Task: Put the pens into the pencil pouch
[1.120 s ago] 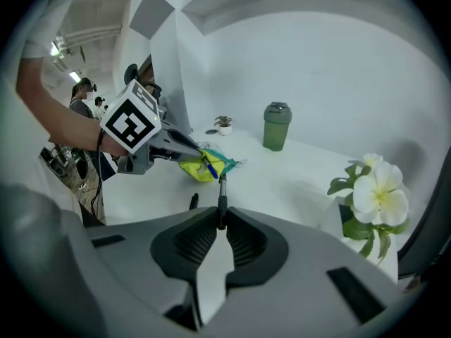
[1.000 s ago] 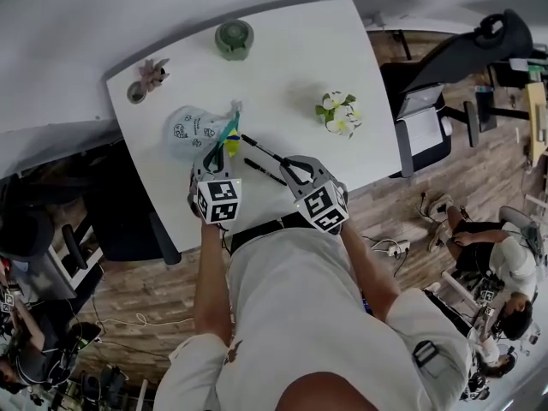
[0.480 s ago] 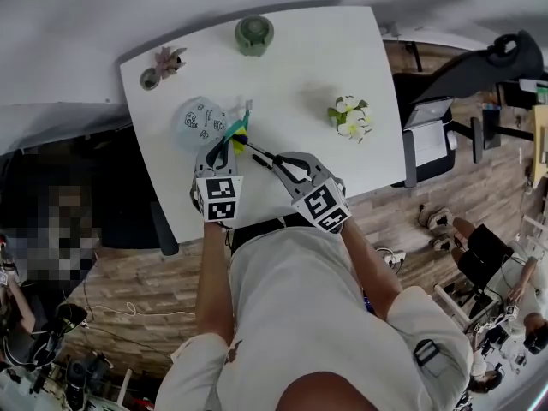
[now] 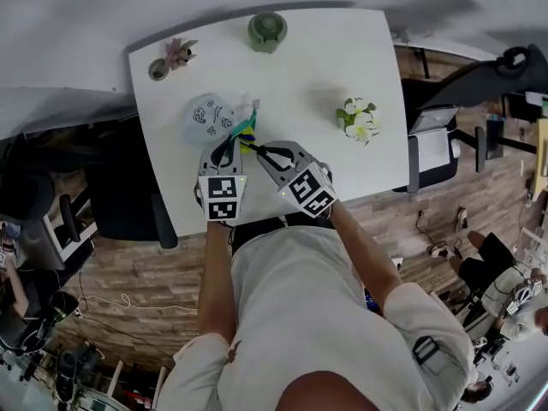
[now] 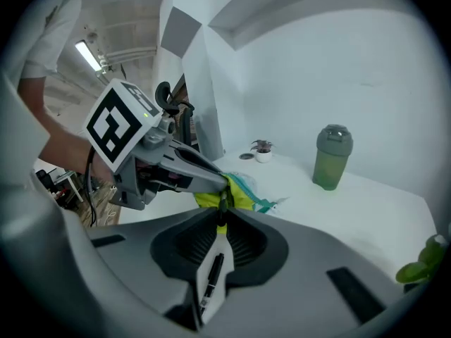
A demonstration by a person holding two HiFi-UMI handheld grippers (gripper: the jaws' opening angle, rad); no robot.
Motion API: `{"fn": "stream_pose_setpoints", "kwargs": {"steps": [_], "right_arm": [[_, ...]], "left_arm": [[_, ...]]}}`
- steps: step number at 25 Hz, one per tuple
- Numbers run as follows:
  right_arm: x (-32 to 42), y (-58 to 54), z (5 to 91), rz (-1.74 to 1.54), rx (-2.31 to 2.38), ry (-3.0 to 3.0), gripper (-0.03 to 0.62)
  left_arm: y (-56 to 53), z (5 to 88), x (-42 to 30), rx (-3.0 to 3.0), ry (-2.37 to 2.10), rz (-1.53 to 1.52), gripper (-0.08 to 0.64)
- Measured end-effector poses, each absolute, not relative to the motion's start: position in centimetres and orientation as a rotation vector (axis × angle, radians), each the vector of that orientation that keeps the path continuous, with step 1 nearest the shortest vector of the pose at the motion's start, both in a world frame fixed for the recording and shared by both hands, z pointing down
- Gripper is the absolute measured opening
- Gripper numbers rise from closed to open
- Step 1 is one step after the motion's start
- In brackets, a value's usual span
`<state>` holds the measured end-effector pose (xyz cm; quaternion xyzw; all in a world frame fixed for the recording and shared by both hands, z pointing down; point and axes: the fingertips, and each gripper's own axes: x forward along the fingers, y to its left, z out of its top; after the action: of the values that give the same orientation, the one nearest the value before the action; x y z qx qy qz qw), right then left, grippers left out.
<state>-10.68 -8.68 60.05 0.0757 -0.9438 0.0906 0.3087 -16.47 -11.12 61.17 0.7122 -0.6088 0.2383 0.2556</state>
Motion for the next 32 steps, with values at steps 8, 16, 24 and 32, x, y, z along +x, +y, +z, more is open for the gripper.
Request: {"fn": "stream_pose_setpoints", "kwargs": {"steps": [8,16,24,32], "right_arm": [[-13.4,-8.7,61.9,0.28,0.167,-2.512,0.044],[-14.7,-8.8,65.3,0.282,0.148,-2.432,0.046],[-13.6,-9.3,65.4,0.264,0.25,-2.417,0.098],[-9.6,-10.2,62.6,0.239,0.418,-2.436,0.123]], "left_arm": [[-11.0,60.9,-16.8,1.914,-1.661,0.583,0.008],[-11.1,61.3,-16.6,1.912,-1.637,0.536,0.008],[-11.3,61.8,-16.1,1.959,-1.601,0.609,0.008],[-11.3,61.9,-15.9,2.002,-1.58,0.663,0.008]]}}
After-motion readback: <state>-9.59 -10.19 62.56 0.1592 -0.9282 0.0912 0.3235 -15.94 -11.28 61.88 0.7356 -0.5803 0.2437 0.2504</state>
